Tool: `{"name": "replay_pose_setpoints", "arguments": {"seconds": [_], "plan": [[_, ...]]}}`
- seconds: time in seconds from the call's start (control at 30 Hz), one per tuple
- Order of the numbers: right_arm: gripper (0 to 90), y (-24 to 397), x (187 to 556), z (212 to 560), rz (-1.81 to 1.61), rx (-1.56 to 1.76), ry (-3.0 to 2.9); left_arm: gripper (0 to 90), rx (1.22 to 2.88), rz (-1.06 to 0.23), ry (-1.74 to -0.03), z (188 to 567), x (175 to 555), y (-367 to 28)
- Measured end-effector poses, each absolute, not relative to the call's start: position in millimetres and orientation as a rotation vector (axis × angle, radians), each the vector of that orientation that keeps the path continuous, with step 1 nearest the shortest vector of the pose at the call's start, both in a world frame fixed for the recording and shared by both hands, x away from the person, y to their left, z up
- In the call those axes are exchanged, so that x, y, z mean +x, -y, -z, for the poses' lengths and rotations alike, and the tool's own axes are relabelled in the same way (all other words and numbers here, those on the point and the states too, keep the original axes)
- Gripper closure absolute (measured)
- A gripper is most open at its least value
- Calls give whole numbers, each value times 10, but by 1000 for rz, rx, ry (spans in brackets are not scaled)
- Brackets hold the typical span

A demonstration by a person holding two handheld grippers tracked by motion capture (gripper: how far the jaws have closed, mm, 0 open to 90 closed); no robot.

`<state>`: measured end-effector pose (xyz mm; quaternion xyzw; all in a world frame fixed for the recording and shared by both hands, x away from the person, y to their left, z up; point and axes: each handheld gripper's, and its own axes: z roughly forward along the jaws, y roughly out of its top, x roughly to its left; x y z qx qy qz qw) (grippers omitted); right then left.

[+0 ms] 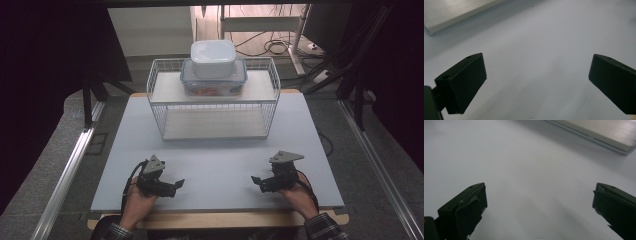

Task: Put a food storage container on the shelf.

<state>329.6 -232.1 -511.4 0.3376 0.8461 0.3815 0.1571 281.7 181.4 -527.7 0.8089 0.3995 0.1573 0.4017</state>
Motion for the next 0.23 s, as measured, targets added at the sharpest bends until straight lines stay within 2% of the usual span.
{"name": "replay_pose_setpoints", "arguments": {"seconds": [0.23], "plan": [[0,2289,3305,5164,-1050,948,-2463,9,2091,-385,-1019,5326,2844,-1775]]}}
